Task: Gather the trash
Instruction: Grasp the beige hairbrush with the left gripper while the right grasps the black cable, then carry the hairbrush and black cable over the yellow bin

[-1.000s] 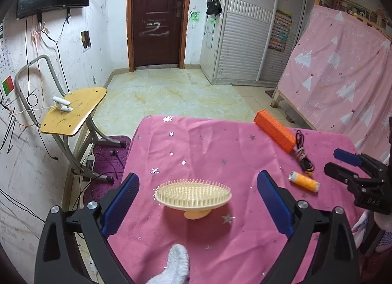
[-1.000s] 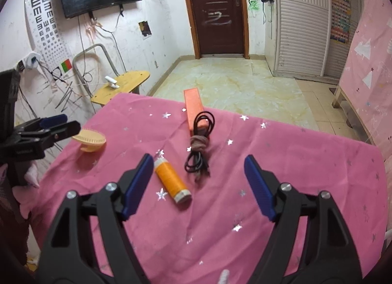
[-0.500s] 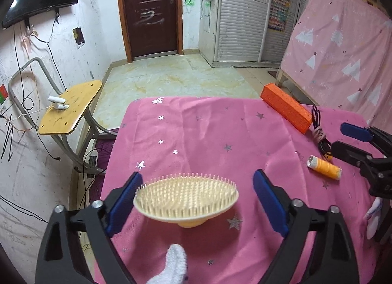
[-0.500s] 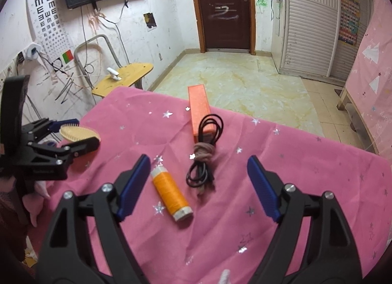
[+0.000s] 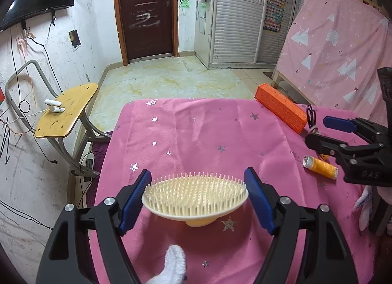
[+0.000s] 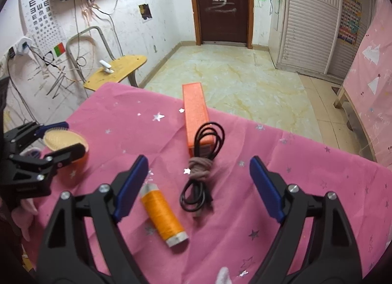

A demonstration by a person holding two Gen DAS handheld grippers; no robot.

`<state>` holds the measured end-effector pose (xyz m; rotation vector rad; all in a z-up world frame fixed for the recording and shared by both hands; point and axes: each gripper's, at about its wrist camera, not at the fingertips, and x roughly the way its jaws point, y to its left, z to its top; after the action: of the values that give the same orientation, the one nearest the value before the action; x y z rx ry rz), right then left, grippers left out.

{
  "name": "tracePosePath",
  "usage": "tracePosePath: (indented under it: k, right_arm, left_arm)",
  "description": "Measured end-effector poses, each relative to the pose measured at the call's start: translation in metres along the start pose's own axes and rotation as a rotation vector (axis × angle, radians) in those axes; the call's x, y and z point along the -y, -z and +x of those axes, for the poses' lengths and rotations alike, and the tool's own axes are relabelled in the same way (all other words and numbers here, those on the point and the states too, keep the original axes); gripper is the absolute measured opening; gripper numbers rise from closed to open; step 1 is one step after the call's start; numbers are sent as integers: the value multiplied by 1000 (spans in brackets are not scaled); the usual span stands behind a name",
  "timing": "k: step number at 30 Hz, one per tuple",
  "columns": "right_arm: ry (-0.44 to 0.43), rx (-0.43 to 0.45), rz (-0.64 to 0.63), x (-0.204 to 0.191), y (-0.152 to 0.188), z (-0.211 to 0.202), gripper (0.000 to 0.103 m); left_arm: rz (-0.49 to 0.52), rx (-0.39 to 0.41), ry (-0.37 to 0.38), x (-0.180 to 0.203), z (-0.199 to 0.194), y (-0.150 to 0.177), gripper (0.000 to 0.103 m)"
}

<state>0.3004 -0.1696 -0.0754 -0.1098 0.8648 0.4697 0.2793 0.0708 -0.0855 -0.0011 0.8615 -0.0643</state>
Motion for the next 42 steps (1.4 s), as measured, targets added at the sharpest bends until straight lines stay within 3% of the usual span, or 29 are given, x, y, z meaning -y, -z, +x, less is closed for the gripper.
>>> tracePosePath:
  k: [4,9,24,33,42]
  right_arm:
    - [-4,-42,7,3,0,10,53]
    - [-2,-48,13,6,2,8,19]
    - [-7,46,53,22,23,-59,18]
    - [18,122,106,52,48,-113,18]
    - [60,187,187,104,83,-162,19]
  left_arm:
    - [-12,5,-2,-2,-4,0,69]
    - [-22,14,3,-3,-13,0,69]
    - [15,99,10,33,-78,0,69]
    - [72,137,50,87,-110,3,69]
    - [162,163,125,163,-126,3,69]
